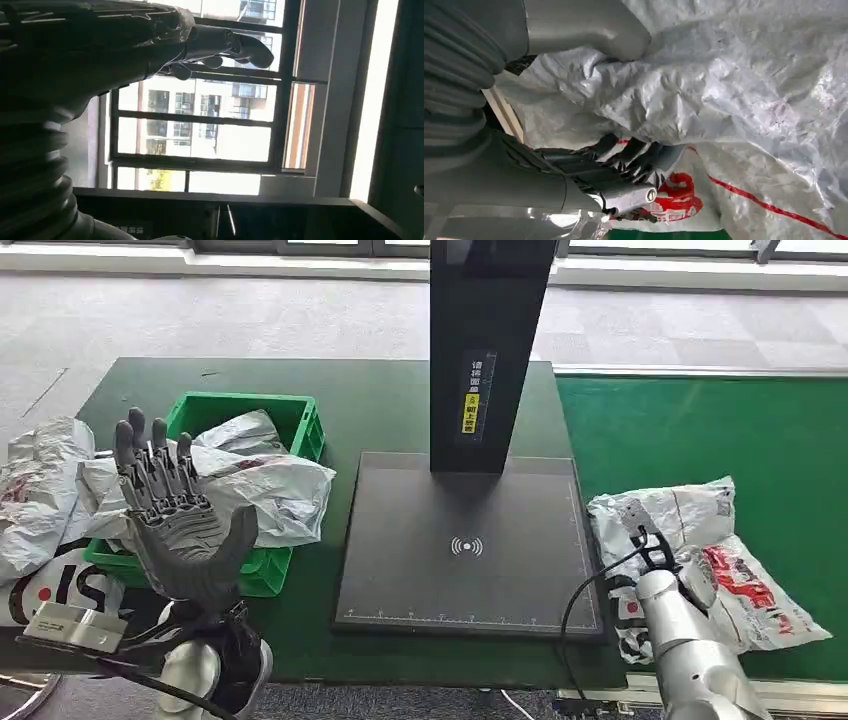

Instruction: Moved the parcel from conveyor to table for the left to box.

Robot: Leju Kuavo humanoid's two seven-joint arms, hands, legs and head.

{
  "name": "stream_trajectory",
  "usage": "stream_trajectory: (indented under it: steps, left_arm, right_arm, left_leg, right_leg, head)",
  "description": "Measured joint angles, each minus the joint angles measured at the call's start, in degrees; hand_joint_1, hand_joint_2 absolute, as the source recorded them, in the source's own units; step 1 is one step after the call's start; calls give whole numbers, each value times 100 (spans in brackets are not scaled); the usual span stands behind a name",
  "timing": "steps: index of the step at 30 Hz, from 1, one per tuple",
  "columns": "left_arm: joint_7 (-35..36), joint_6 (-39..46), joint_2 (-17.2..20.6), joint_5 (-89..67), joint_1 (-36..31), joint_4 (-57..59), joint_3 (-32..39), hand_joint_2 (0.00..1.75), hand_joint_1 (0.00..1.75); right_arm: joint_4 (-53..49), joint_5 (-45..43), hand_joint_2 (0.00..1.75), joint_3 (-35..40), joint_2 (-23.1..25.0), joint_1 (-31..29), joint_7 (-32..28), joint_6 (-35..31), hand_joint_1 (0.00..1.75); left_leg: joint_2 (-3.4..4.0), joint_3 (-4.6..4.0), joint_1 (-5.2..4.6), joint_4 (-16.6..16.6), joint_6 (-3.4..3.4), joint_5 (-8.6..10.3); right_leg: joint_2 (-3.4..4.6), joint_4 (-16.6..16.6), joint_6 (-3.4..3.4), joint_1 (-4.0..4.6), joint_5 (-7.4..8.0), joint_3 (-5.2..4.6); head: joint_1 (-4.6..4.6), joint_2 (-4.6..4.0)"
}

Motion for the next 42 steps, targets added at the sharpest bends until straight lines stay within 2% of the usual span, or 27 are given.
stream_trajectory:
  steps: [42]
  left_arm:
    - [4, 37, -2, -74, 2, -61, 0, 175, 0]
  right_arm:
    - [28, -35, 175, 28, 0, -1, -52, 74, 175]
  left_leg:
    - [-2, 0, 0, 0, 0, 0]
  right_leg:
    - [-2, 0, 0, 0, 0, 0]
  head:
    - [0, 0]
